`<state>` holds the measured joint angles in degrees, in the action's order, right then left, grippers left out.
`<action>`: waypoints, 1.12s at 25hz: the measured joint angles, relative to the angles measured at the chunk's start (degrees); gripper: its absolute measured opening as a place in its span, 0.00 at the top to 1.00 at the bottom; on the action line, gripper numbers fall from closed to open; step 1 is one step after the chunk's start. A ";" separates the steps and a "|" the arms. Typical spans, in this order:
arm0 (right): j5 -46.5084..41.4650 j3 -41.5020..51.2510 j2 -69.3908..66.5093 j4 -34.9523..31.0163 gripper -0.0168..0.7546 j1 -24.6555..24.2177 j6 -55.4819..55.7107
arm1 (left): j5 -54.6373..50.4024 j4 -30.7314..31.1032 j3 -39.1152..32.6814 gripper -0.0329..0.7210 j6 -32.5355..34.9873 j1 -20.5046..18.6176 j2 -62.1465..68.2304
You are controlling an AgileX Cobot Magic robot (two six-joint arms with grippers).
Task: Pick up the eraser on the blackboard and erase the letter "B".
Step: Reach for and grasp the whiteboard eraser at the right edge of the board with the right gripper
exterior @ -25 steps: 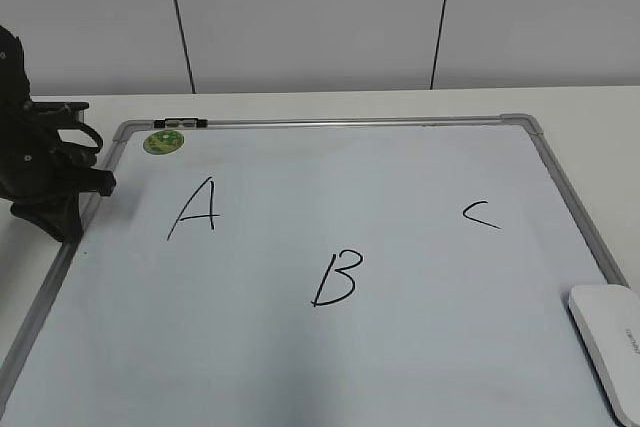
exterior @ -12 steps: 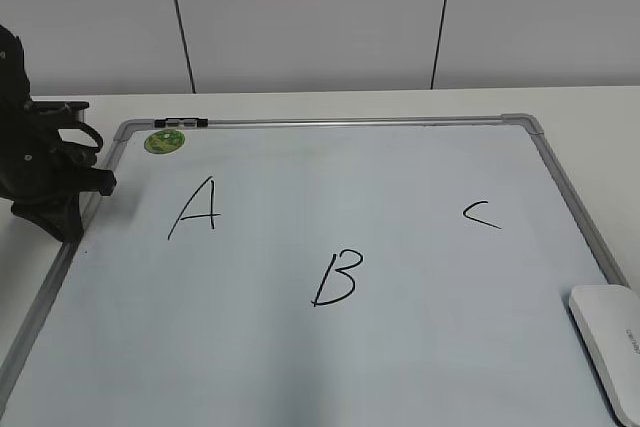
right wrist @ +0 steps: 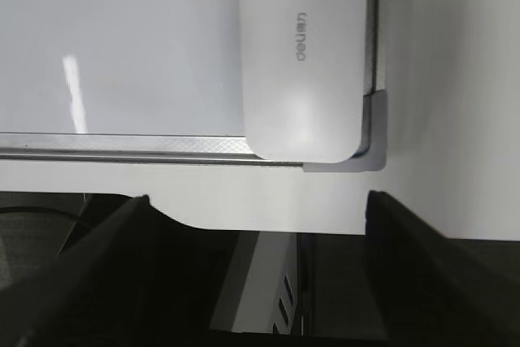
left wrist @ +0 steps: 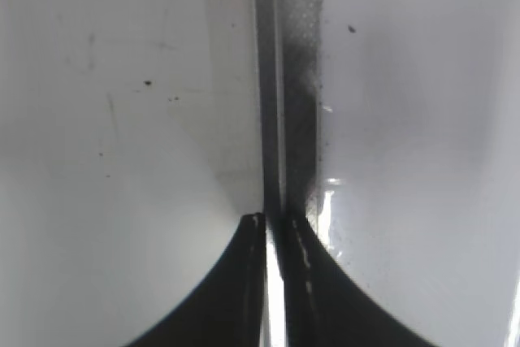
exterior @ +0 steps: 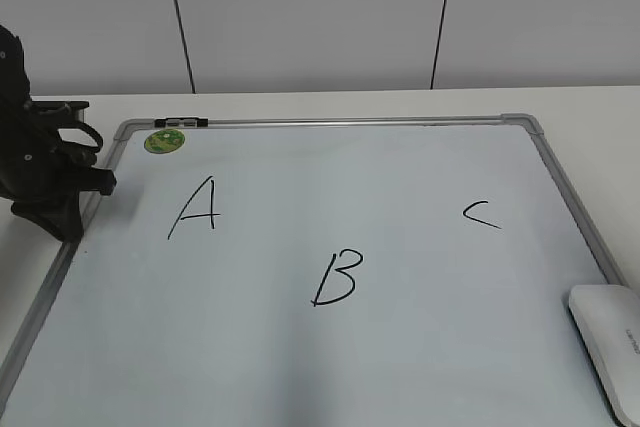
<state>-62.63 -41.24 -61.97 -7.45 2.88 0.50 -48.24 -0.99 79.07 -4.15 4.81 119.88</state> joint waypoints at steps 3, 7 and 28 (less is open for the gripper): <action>2.09 -0.10 -6.11 -2.10 0.21 0.00 -1.10 | 0.04 0.00 0.00 0.91 0.00 0.00 0.00; 5.74 -0.10 -11.11 -2.11 0.21 0.00 -1.23 | 0.13 0.00 0.00 0.91 0.00 0.00 0.00; 16.70 -0.98 -27.14 3.74 0.21 0.00 1.38 | 0.17 0.00 0.00 0.91 0.00 0.00 0.00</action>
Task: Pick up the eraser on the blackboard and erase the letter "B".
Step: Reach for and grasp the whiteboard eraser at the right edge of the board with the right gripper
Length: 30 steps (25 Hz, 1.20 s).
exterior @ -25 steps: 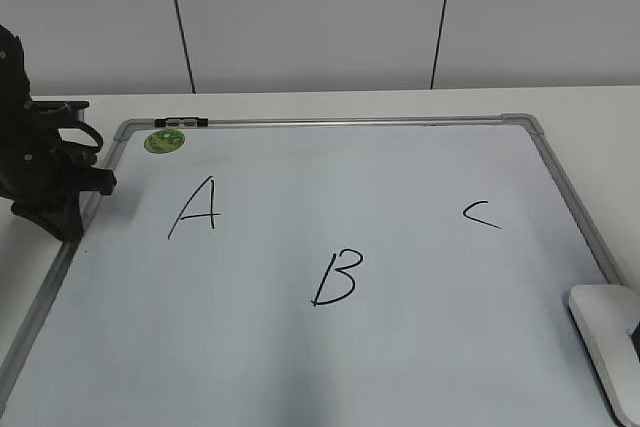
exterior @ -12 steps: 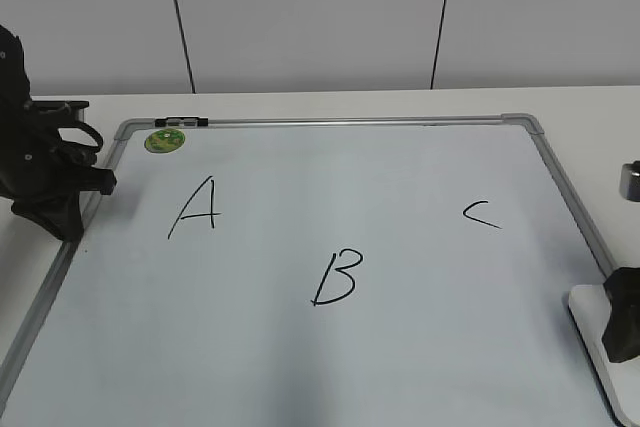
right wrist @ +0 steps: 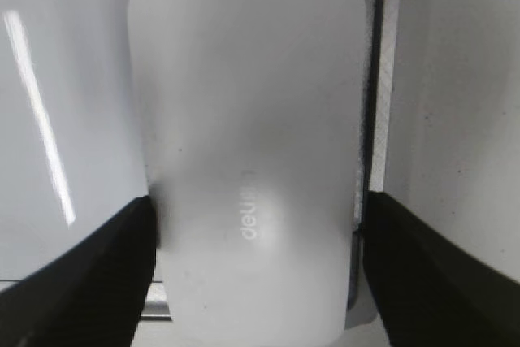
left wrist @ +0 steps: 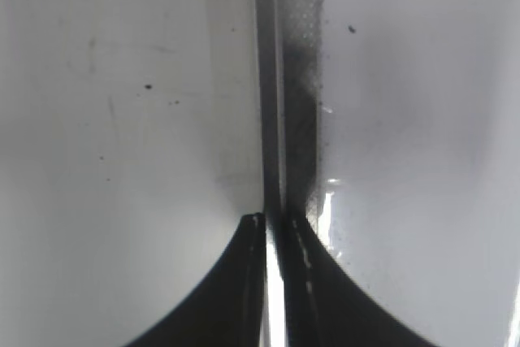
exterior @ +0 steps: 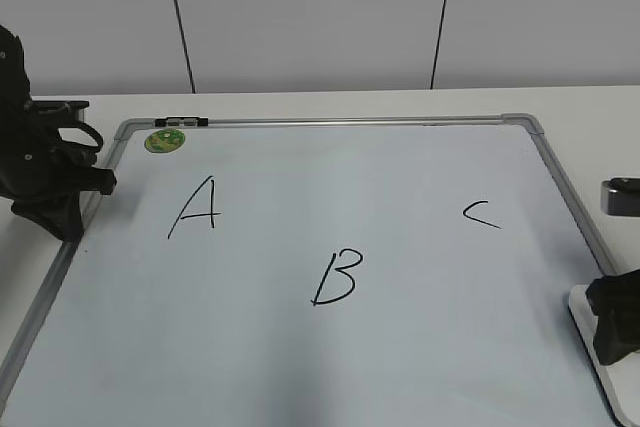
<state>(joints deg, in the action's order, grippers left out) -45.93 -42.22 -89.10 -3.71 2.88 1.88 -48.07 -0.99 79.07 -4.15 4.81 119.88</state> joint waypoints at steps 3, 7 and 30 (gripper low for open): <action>0.29 -0.69 -1.02 0.00 0.21 0.00 0.03 | 0.09 0.00 0.00 0.91 0.00 0.00 0.00; 1.57 -1.60 -2.87 -0.11 0.21 0.00 0.03 | 0.09 0.00 0.00 0.91 0.00 0.00 0.00; 1.92 -1.98 -5.39 -1.69 0.29 0.00 -1.04 | 0.13 0.00 0.00 0.91 0.00 0.00 0.00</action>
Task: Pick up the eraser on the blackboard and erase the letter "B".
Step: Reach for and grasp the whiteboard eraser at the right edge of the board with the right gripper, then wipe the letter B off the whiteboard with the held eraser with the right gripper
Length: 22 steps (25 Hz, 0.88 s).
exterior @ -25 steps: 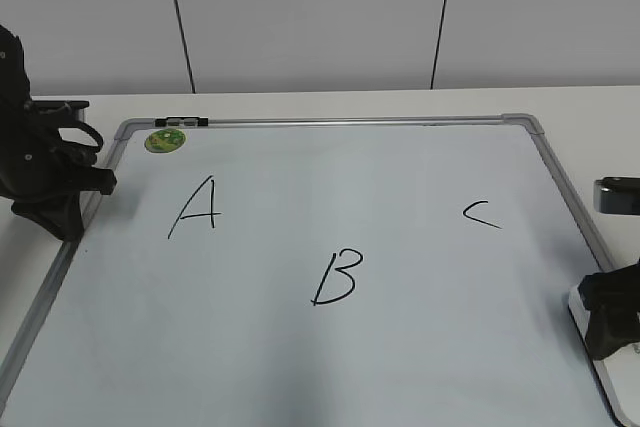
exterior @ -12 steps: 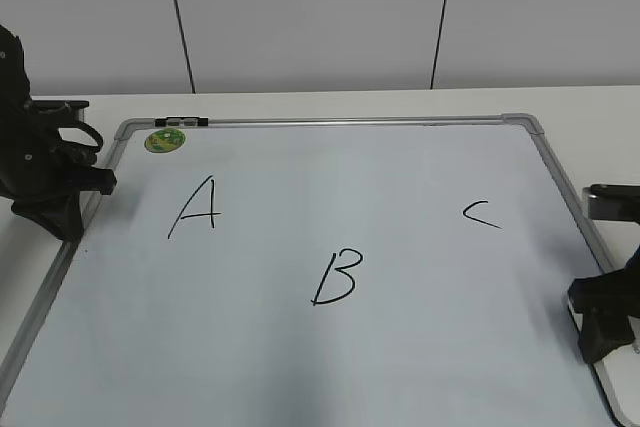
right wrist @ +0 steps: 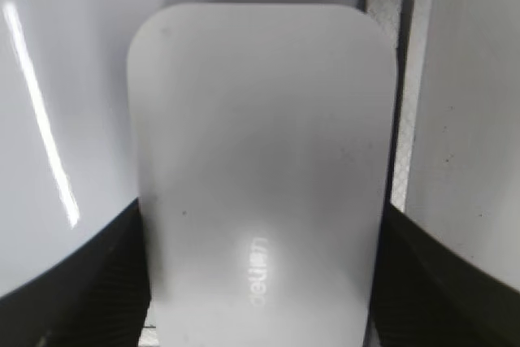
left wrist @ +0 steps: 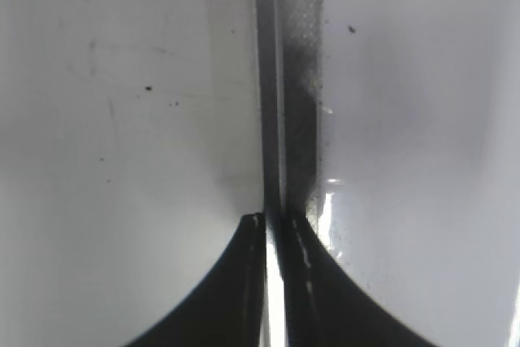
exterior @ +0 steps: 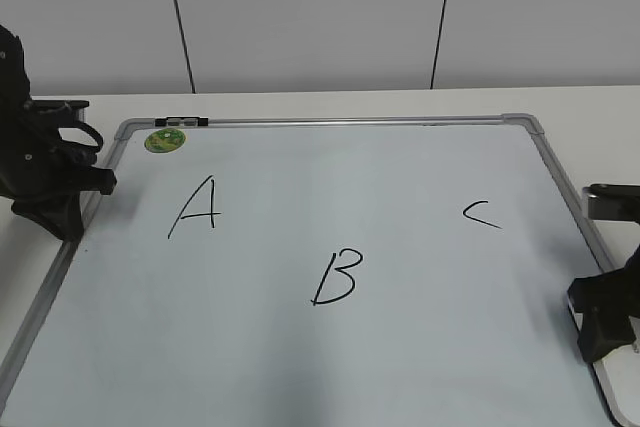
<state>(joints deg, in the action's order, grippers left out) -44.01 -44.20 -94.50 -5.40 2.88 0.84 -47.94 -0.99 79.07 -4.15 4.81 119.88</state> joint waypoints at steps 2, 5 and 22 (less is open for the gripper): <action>-0.39 -0.30 0.00 -1.26 0.30 0.00 -0.11 | 0.00 0.00 0.10 0.91 0.00 0.00 0.00; -3.28 -2.15 -0.05 -4.11 0.30 0.00 -1.26 | 0.00 0.00 0.10 0.91 0.00 0.00 0.00; -18.87 -33.11 -16.60 -4.08 0.30 19.14 -0.84 | 0.09 0.00 0.10 0.91 0.00 0.00 0.00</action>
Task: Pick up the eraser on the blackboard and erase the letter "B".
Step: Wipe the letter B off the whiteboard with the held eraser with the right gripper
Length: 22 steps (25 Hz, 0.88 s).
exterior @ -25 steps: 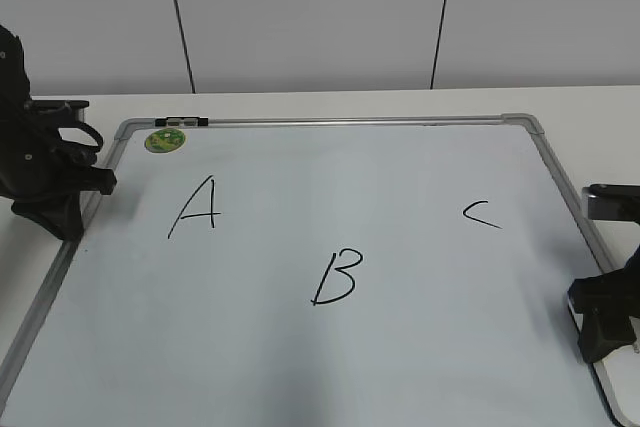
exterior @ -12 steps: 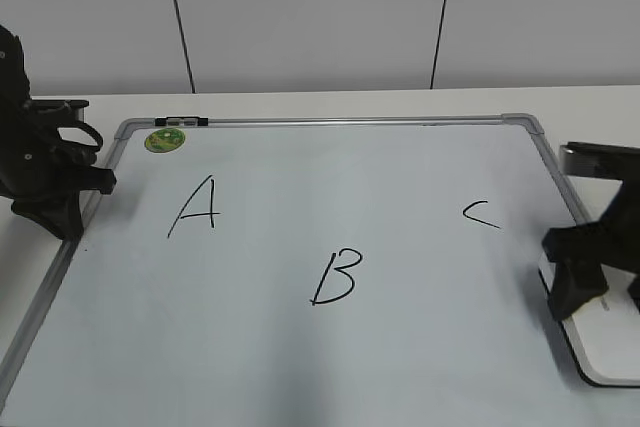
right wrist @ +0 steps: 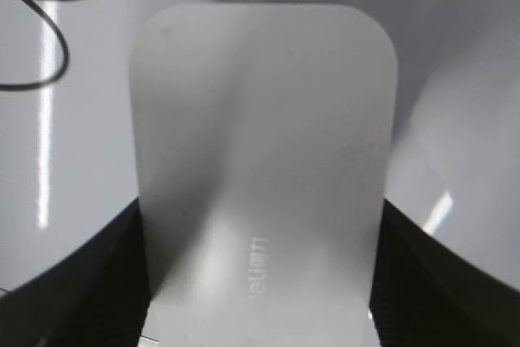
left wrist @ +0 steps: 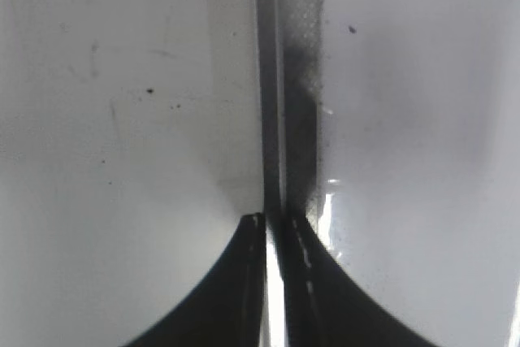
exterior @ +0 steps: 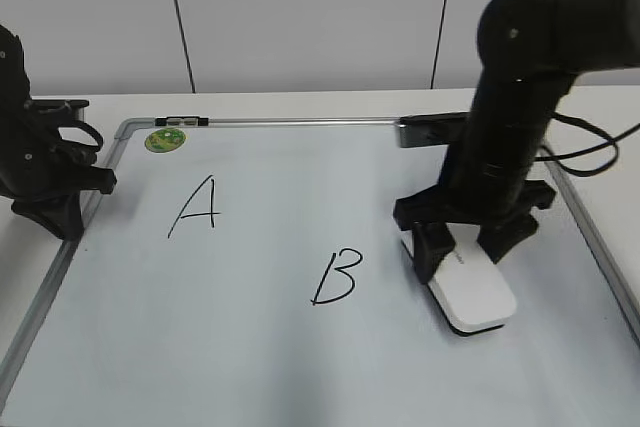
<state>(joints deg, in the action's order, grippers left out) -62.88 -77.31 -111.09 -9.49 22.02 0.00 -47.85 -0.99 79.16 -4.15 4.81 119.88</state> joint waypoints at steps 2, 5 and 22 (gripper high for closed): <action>-1.26 -3.94 -3.01 0.00 0.30 1.66 0.33 | 0.00 0.00 0.00 0.91 0.00 0.00 0.00; -3.79 -9.85 -7.24 0.00 0.30 3.15 0.68 | 0.00 0.00 0.00 0.91 0.00 0.00 0.00; -7.91 -25.41 -18.62 5.11 0.30 8.11 4.57 | 0.25 0.00 0.00 0.91 0.00 0.00 0.00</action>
<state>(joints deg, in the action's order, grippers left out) -70.80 -102.72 -129.71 -4.38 30.13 4.57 -47.61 -0.99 79.16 -4.15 4.81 119.88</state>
